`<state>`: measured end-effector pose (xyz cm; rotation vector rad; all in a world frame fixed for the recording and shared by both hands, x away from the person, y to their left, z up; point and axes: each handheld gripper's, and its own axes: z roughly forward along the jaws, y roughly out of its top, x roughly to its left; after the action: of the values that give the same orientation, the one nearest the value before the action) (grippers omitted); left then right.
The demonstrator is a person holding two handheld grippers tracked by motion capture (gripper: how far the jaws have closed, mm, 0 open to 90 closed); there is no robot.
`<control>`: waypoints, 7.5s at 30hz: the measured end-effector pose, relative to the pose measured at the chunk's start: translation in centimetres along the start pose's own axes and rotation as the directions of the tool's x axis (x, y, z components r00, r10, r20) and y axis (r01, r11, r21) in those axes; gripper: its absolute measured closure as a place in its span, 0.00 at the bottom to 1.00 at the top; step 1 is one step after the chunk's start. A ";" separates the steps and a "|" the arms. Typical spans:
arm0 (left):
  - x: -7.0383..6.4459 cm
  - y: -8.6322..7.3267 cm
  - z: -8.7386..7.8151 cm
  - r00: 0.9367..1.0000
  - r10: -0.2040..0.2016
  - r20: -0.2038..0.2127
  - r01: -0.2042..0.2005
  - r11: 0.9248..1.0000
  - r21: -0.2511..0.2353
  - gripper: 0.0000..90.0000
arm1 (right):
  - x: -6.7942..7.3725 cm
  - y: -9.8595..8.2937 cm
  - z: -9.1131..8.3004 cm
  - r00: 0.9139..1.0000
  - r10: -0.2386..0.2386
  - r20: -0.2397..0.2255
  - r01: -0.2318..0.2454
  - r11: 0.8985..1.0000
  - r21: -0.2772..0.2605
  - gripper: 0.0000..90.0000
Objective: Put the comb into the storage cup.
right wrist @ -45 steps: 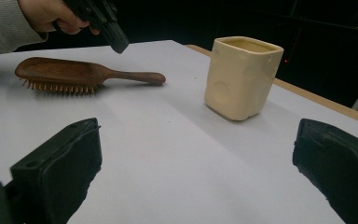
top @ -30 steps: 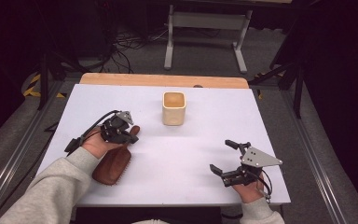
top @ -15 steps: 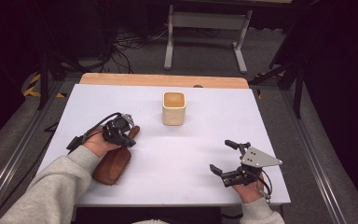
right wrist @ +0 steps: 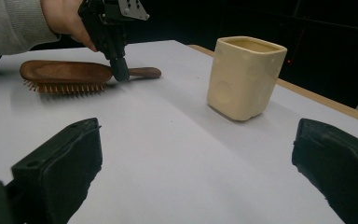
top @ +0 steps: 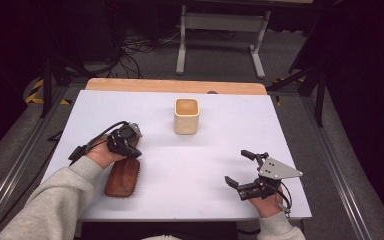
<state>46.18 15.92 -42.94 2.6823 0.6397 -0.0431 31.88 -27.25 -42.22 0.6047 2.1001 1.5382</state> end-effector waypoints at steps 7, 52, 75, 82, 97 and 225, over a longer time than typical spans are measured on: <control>0.3 -0.7 -0.5 0.999 -0.028 -0.026 0.028 1.000 0.009 1.00 | 0.0 0.0 0.0 1.000 -0.006 0.001 0.006 1.000 -0.003 0.03; 1.1 -7.5 -2.2 0.991 -0.137 -0.004 0.137 0.990 0.026 0.99 | 0.1 -0.1 0.3 1.000 0.003 -0.015 -0.003 1.000 0.006 0.03; 0.8 -8.3 -4.6 0.986 -0.163 -0.047 0.161 0.986 -0.043 0.55 | 0.2 -0.1 0.4 1.000 0.002 -0.021 -0.002 1.000 0.007 0.03; -0.2 -8.4 -5.4 0.994 -0.095 -0.047 0.091 0.993 -0.079 0.17 | 0.2 -0.1 0.5 1.000 0.001 -0.021 -0.001 1.000 0.008 0.03; -1.3 -8.7 -5.2 1.000 0.004 -0.018 -0.005 1.000 -0.019 0.00 | 0.2 -0.1 0.6 1.000 0.004 -0.021 -0.003 1.000 0.012 0.03; -8.6 -7.3 -4.9 0.982 0.170 -0.087 -0.186 0.752 -0.633 0.81 | 0.2 -0.2 0.7 0.999 0.012 -0.036 -0.012 1.000 0.008 0.03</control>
<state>34.97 20.11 -40.00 2.0561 0.3131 0.2232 32.12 -26.61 -42.66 0.5973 2.1334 1.5594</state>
